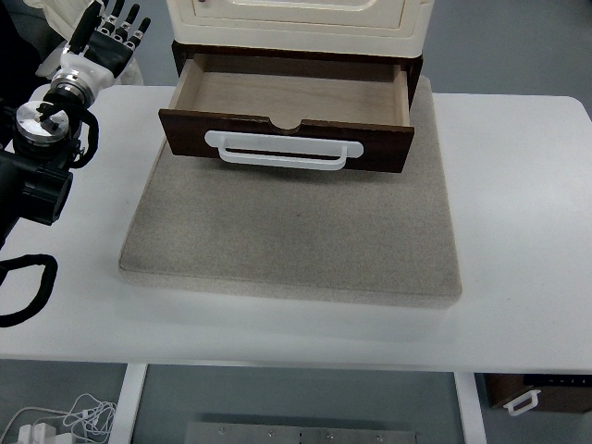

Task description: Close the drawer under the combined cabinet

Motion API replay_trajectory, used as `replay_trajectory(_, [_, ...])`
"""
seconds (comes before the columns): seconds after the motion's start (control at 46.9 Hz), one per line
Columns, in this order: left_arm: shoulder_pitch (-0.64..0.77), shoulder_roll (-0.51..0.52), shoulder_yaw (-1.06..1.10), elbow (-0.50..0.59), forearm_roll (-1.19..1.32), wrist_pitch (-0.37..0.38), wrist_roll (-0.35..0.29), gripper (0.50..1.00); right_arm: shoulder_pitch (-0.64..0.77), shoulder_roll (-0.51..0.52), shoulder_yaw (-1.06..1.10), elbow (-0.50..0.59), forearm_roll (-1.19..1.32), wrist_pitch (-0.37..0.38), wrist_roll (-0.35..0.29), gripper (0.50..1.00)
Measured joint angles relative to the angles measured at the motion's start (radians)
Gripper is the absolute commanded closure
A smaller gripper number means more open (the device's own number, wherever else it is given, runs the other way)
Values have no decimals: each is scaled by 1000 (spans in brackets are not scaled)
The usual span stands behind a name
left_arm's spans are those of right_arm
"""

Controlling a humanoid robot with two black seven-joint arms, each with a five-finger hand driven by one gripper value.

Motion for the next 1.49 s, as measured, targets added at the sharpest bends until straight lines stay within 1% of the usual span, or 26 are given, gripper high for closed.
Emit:
replay_trajectory(0.32, [-2,0,0,0,0,0,0,500,0,0,0,0,0,0,0,548])
replay_trajectory(0.405, [-1,1,-7,1,-2,-12,0,500,0,0,0,0,0,0,0,548])
replay_trajectory(0.682, [-6,35,-18,2,-6,-20,0,500,1,0,0,0,0,0,0,548])
replay_trajectory(0.725, [-6,36,-18,2,-6,-31,0,500,0,0,0,0,0,0,0,548])
replay_trajectory(0.831, [-3,45,-17,2,-3,-102,0,500,0,0,0,0,0,0,0,548])
replay_trajectory(0.874, [-3,50,-17,4,-2,-119,-1,500,0,0,0,0,0,0,0,548])
replay_trajectory(1.13, [-38,111,-6,1,8,-135,-46,500,1,0,0,0,0,0,0,548])
replay_trajectory(1.279, [-78,155,-2,-1,9,-139,-52,500,0,0,0,0,0,0,0,548])
replay_trajectory(1.343, [-92,184,-1,-32,11,-141,-52,500,0,0,0,0,0,0,0,548])
replay_trajectory(1.492, [-135,302,1,-192,14,-124,-51,500,0,0,0,0,0,0,0,548])
